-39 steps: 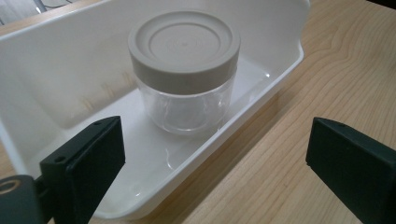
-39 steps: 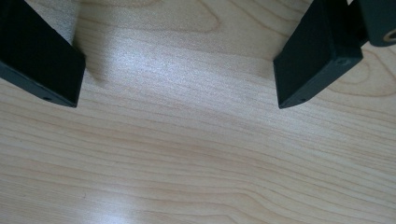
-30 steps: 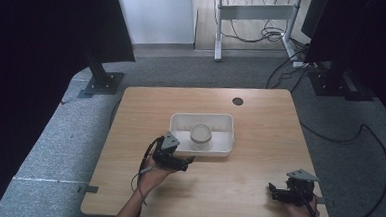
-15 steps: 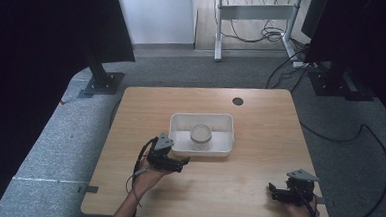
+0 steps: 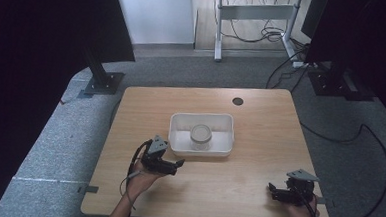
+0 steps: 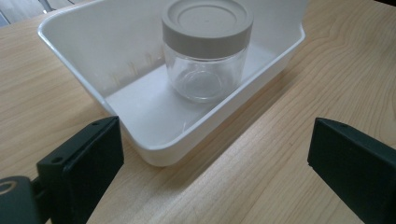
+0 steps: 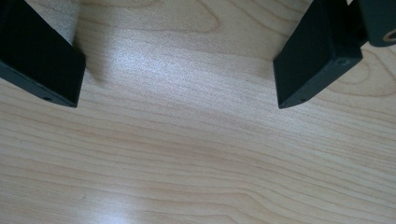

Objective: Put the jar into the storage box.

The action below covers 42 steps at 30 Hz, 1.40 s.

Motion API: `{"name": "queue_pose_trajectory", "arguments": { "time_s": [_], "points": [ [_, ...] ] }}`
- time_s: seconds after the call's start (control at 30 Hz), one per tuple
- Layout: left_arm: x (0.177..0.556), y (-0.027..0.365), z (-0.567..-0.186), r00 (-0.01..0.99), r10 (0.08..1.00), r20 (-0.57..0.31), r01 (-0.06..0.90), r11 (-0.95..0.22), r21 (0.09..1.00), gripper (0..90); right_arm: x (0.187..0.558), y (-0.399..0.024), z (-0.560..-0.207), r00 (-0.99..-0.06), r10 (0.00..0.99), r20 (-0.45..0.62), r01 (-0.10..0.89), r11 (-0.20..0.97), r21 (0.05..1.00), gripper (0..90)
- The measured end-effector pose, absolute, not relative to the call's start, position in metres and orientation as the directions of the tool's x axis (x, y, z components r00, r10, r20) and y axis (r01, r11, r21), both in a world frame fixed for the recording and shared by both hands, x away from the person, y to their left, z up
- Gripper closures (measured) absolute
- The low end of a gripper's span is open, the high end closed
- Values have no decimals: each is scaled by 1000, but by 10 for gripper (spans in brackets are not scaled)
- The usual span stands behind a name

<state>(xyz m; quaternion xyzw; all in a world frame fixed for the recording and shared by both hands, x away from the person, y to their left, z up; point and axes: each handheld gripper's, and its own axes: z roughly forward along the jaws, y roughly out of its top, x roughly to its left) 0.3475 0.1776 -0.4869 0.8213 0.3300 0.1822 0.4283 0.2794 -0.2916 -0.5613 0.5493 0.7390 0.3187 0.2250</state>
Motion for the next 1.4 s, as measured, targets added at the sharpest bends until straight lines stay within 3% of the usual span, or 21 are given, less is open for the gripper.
{"name": "queue_pose_trajectory", "arguments": {
  "time_s": [1.4],
  "points": [
    [314,227,-531,677,736,12,417,-397,818,37,279,-291,-561,-291,956,18,669,190,719,19]
  ]
}}
